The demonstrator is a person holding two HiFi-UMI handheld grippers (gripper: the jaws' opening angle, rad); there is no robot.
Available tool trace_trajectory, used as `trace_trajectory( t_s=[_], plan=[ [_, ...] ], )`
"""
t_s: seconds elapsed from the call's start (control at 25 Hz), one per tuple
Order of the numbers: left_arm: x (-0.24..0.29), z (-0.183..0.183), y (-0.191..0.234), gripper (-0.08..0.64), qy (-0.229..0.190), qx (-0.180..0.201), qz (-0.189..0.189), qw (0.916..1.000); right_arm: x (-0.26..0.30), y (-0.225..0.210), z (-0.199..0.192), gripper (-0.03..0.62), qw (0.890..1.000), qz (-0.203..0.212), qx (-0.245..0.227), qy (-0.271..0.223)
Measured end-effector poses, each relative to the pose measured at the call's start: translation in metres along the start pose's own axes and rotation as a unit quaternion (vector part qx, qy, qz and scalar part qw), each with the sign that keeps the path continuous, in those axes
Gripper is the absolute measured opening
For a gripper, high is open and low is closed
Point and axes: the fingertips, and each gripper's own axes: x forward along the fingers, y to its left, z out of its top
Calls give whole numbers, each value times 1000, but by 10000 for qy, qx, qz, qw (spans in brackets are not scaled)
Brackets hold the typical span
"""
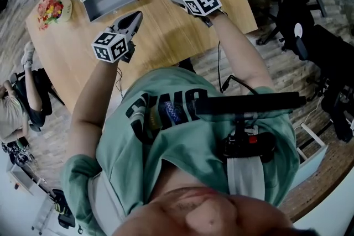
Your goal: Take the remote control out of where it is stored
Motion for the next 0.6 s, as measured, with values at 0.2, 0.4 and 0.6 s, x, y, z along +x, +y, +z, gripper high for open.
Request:
trace_trajectory(
  t_s=[0.2,0.4,0.6],
  plan=[
    [-61,43,-10,5,-701,-20,190,9974,-43,30,54,285,9980,179,-131,-585],
    [-130,82,-26,5,-1237,350,499,9904,-101,67,115,149,9886,260,-529,-1387],
    [-203,112,-43,5,-1816,774,754,9774,-157,110,179,5,9678,380,-653,-2403]
  ],
)
